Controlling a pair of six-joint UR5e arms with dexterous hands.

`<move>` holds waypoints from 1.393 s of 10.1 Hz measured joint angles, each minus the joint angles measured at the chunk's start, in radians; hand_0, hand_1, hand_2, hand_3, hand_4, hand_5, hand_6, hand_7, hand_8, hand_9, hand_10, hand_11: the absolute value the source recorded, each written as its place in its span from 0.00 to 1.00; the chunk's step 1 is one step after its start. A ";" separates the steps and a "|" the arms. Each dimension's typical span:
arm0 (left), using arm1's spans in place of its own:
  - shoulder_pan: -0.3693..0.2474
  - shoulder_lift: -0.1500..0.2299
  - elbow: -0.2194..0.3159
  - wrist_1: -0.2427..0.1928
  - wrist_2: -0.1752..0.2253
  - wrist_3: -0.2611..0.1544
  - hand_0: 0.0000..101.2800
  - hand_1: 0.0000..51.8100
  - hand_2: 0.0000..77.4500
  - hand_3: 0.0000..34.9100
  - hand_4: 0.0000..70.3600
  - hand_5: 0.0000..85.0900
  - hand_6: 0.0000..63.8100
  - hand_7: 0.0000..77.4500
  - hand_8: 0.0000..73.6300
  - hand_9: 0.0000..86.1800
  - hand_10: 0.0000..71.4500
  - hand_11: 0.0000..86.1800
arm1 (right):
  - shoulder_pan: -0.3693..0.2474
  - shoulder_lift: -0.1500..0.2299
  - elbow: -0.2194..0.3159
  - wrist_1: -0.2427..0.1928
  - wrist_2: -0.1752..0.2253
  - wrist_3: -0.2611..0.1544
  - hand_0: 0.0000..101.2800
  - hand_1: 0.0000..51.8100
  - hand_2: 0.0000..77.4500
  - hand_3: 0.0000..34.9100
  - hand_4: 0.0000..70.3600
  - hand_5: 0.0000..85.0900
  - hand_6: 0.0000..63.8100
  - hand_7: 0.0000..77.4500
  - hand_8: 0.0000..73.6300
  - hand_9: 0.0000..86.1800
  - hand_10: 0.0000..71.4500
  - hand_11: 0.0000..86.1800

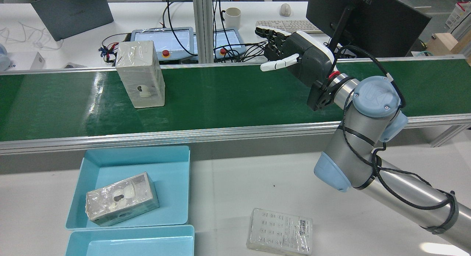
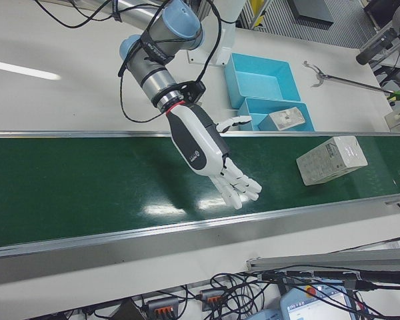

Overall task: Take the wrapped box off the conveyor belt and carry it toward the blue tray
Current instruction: 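Position the right hand beside the belt in the wrapped box's path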

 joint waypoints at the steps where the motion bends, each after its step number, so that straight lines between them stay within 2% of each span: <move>1: 0.000 0.000 0.000 0.000 0.000 0.000 0.00 0.00 0.01 0.00 0.00 0.01 0.00 0.00 0.00 0.00 0.01 0.00 | 0.000 0.002 -0.005 0.006 0.000 0.000 0.46 0.25 0.18 0.01 0.14 0.12 0.02 0.08 0.00 0.02 0.00 0.02; 14: 0.000 0.000 0.000 0.000 0.000 0.000 0.00 0.00 0.01 0.00 0.00 0.01 0.00 0.00 0.00 0.00 0.00 0.00 | -0.014 0.029 -0.057 0.026 0.007 -0.001 0.46 0.25 0.19 0.04 0.15 0.13 0.03 0.10 0.00 0.02 0.00 0.02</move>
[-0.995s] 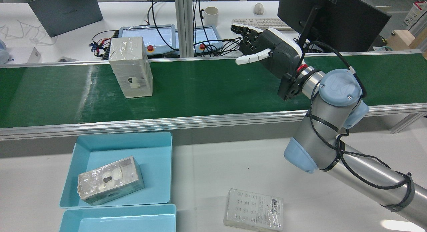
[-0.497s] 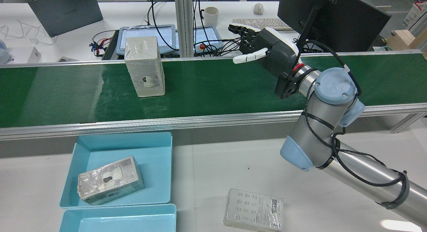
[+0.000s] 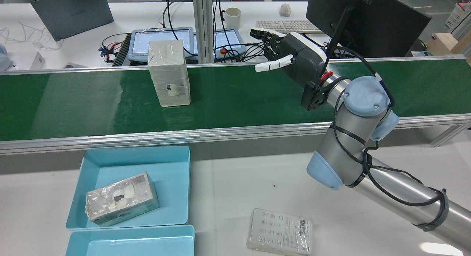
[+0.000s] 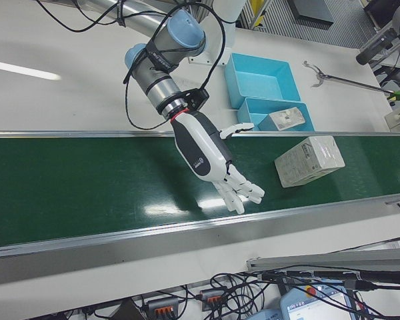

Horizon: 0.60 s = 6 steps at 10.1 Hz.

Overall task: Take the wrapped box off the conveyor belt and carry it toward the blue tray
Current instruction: 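Position the right hand beside the belt in the wrapped box's path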

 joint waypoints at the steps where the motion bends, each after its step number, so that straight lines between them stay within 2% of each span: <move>1: 0.000 0.000 0.000 0.000 0.000 0.000 0.00 0.00 0.01 0.00 0.00 0.01 0.00 0.00 0.00 0.00 0.00 0.00 | -0.002 0.000 -0.007 0.008 0.000 0.000 0.46 0.25 0.19 0.04 0.15 0.13 0.03 0.10 0.00 0.02 0.00 0.02; 6: 0.000 0.000 0.000 0.000 0.000 0.000 0.00 0.00 0.01 0.00 0.00 0.01 0.00 0.00 0.00 0.00 0.01 0.00 | -0.009 0.000 -0.032 0.032 0.001 0.000 0.46 0.25 0.19 0.07 0.15 0.13 0.03 0.11 0.00 0.02 0.00 0.02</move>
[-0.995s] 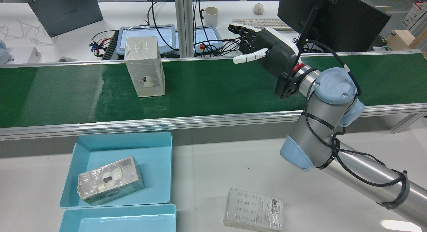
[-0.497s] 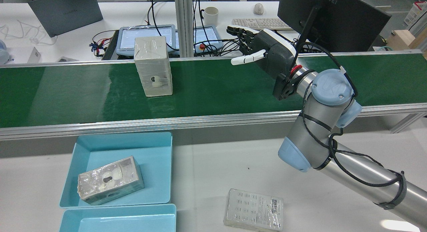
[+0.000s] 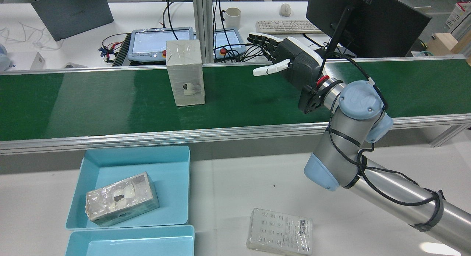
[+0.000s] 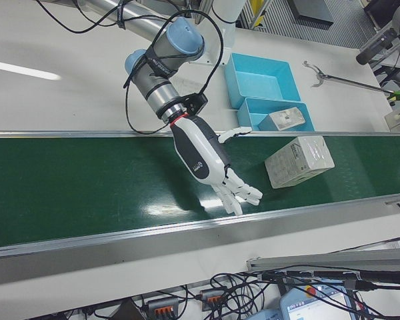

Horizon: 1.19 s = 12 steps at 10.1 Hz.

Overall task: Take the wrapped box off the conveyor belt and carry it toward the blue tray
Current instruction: 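Position the right hand beside the belt in the wrapped box's path, then close the right hand fingers around the wrapped white box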

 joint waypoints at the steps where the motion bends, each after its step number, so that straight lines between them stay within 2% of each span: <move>1: 0.000 0.000 0.000 0.000 0.000 0.000 0.00 0.00 0.01 0.00 0.00 0.01 0.00 0.00 0.00 0.00 0.00 0.00 | -0.001 0.000 -0.003 0.004 0.000 0.000 0.46 0.25 0.19 0.07 0.15 0.14 0.03 0.12 0.00 0.02 0.00 0.02; 9: 0.000 0.000 0.000 0.000 0.000 0.000 0.00 0.00 0.01 0.00 0.00 0.01 0.00 0.00 0.00 0.00 0.00 0.00 | -0.009 0.001 -0.007 0.009 0.002 0.000 0.46 0.25 0.19 0.07 0.15 0.14 0.04 0.14 0.00 0.02 0.00 0.02; 12: 0.000 0.000 0.000 0.000 0.000 0.000 0.00 0.00 0.01 0.00 0.00 0.01 0.00 0.01 0.00 0.00 0.00 0.00 | -0.011 0.015 -0.012 0.009 0.002 0.000 0.46 0.25 0.19 0.07 0.14 0.14 0.04 0.14 0.00 0.02 0.00 0.02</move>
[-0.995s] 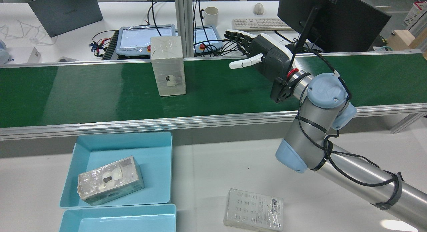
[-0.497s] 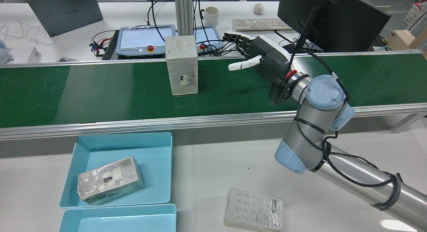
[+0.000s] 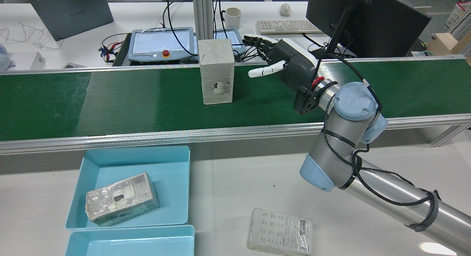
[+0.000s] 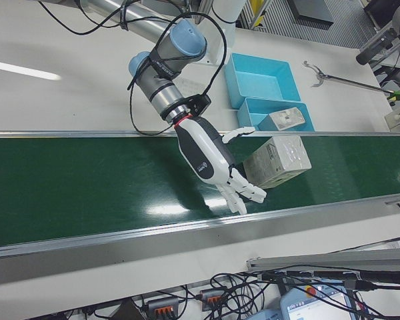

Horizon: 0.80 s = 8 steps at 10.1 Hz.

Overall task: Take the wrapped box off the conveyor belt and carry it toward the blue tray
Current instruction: 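Close the right hand fingers around the wrapped white box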

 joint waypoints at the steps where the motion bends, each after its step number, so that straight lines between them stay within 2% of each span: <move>1: 0.000 0.000 0.000 0.000 0.000 0.000 0.00 0.00 0.01 0.00 0.00 0.01 0.00 0.00 0.00 0.00 0.00 0.00 | -0.002 0.005 -0.004 0.000 0.000 0.000 0.46 0.25 0.19 0.07 0.14 0.14 0.04 0.14 0.00 0.02 0.00 0.02; 5: 0.000 0.000 0.000 0.000 0.000 0.000 0.00 0.00 0.01 0.00 0.00 0.01 0.00 0.00 0.00 0.00 0.01 0.00 | -0.009 0.010 -0.013 0.000 0.001 0.000 0.46 0.26 0.19 0.06 0.15 0.14 0.04 0.14 0.00 0.02 0.00 0.02; 8: 0.000 0.000 0.000 0.000 0.000 0.000 0.00 0.00 0.01 0.00 0.00 0.01 0.00 0.00 0.00 0.00 0.00 0.00 | -0.022 0.011 -0.016 0.001 0.002 0.000 0.46 0.26 0.19 0.09 0.15 0.14 0.03 0.15 0.00 0.02 0.00 0.02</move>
